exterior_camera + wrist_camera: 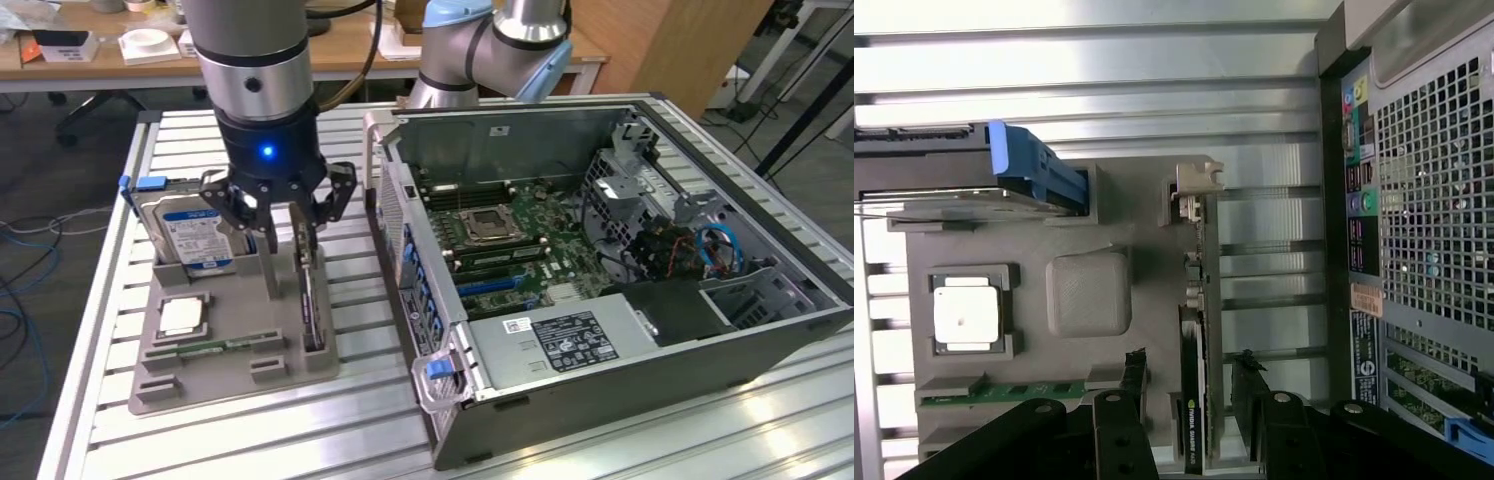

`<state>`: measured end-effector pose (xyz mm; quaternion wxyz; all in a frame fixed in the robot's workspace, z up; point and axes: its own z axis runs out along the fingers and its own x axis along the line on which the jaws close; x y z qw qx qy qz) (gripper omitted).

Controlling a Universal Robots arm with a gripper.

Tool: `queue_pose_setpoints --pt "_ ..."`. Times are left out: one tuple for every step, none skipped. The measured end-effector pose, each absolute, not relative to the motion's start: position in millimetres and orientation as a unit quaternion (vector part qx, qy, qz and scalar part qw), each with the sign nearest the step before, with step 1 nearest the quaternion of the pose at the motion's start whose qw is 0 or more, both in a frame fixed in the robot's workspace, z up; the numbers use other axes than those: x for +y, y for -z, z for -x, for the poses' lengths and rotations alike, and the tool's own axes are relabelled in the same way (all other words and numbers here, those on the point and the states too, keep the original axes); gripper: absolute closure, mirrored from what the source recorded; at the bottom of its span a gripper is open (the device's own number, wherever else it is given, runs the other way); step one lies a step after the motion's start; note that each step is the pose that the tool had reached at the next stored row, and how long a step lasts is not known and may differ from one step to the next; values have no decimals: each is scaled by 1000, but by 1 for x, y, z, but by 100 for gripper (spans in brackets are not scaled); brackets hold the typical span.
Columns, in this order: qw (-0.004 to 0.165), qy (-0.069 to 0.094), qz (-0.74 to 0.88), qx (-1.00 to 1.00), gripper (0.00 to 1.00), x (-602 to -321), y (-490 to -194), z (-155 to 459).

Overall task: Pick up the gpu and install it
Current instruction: 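Pick up the gpu and move the gpu toward the slot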

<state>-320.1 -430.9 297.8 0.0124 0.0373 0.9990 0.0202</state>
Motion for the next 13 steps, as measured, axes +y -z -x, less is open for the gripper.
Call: queue_pose_setpoints --pt "12 -20 -37 999 53 -431 -297 320" --pt "12 -20 -37 999 53 -431 -297 320" --pt "12 -20 -37 999 53 -431 -297 320" --pt "12 -20 -37 999 53 -431 -297 320" --pt "12 -20 -37 999 53 -431 -296 320" --pt "12 -20 -37 999 53 -431 -296 320" --pt "12 -20 -37 999 53 -431 -296 320" --pt "12 -20 -37 999 53 -432 -295 320" --pt "12 -20 -37 999 53 -432 -295 320" --pt "12 -20 -37 999 53 -432 -295 320" --pt "12 -20 -37 999 53 -432 -294 320" --pt "12 -20 -37 999 53 -432 -294 320" --pt "12 -20 -37 999 53 -432 -294 320"
